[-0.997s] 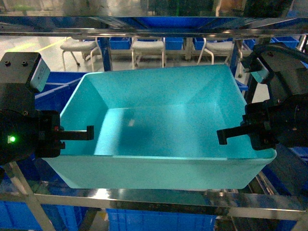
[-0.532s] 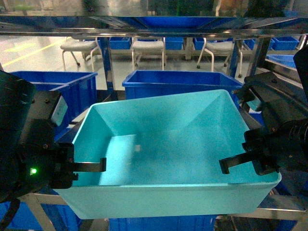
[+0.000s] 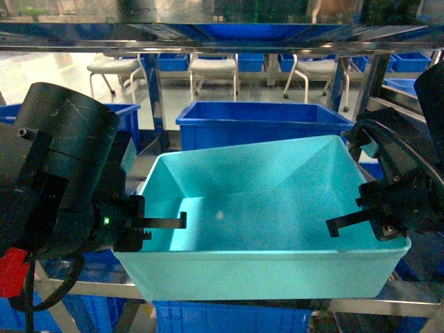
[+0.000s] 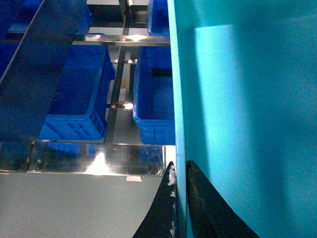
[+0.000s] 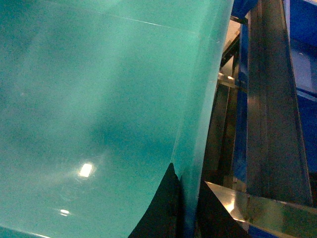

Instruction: Organize blue bins on left shelf correctly

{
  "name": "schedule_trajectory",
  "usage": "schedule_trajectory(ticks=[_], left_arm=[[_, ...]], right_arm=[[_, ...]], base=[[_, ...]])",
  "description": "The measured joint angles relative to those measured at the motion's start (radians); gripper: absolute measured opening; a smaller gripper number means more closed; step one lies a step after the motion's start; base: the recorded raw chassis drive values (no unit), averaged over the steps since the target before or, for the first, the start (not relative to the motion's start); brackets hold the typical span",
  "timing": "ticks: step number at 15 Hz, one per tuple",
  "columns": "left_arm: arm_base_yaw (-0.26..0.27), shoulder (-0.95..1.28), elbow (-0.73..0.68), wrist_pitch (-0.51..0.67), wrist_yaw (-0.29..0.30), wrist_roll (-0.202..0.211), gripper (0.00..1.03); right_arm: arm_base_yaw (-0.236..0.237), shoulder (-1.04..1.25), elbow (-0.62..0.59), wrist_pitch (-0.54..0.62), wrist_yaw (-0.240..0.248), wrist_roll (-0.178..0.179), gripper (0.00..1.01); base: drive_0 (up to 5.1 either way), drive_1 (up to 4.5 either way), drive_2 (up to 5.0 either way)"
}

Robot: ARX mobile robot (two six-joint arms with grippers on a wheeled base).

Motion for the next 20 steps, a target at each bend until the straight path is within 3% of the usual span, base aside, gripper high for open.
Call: schedule_trajectory(ticks=[3,11,20], left_arm=[[0.035,0.081,0.101,-0.053,0.009,0.018,0.02],[0.035,0.099,0.119,-0.062,0.009,0.027,0.02],[0.073,0.31,0.352,-0.115,0.04,0.084,0.03]], right_arm=[[0.0,0.074,0.095,-0.032,-0.021,-0.002,0.02],[0.0,0.079,0.101,-0.037,-0.022,-0.002,0.02],[-0.002,0.206,0.277,-0.132,-0.013,0.033,0.02]], base=[[0.0,0.0,0.0],[0.0,0.0,0.0],[0.0,0.0,0.0]])
